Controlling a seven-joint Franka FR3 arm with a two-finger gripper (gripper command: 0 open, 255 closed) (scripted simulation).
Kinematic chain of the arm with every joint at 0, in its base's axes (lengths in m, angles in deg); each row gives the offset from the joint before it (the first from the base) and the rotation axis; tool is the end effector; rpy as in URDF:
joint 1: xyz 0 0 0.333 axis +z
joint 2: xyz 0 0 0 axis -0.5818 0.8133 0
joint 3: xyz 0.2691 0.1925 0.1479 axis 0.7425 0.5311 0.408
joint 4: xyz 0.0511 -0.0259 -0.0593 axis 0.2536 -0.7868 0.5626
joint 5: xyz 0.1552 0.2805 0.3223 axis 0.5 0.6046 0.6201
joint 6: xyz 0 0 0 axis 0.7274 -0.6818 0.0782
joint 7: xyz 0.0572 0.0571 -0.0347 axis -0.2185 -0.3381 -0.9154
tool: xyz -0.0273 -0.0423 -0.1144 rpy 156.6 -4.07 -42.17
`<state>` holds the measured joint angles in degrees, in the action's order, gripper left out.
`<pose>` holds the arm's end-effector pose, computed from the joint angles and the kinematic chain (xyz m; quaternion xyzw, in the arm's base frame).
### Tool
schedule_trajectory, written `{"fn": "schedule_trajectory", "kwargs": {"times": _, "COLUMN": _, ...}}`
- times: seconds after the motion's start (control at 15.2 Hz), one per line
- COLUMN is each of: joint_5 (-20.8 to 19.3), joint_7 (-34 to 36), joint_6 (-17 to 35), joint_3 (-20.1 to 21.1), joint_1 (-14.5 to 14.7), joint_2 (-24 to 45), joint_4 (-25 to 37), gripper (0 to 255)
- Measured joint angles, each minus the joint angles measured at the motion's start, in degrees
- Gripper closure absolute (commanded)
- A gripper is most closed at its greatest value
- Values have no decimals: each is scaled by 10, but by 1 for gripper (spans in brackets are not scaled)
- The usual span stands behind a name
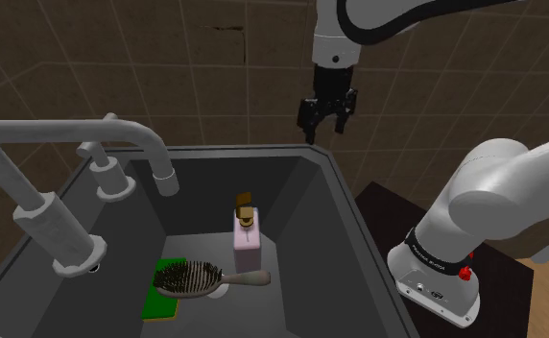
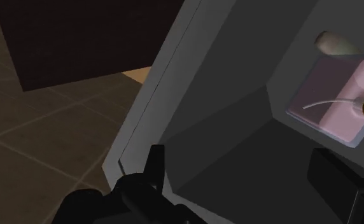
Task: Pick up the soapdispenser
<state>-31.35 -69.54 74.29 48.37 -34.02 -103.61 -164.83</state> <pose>0.3603 0.0936 0.4722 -0.9927 0.1071 0.0547 0.0052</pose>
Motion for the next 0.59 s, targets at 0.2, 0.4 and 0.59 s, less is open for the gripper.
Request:
{"fn": "schedule_trajectory", "kwargs": {"times": 0.2, "joint_5": 30, "joint_7": 61, "joint_6": 40, "joint_3": 34, "joint_1": 5, "joint_2": 39, "joint_4": -7, "gripper": 0}}
{"fn": "schedule_trajectory", "kwargs": {"times": 0.4, "joint_5": 56, "joint_7": 118, "joint_6": 81, "joint_3": 66, "joint_1": 9, "joint_2": 86, "joint_4": -5, "gripper": 0}}
{"fn": "schedule_trajectory", "kwargs": {"times": 0.59, "joint_5": 79, "joint_7": 178, "joint_6": 124, "joint_3": 100, "joint_1": 13, "joint_2": 139, "joint_4": 2, "gripper": 0}}
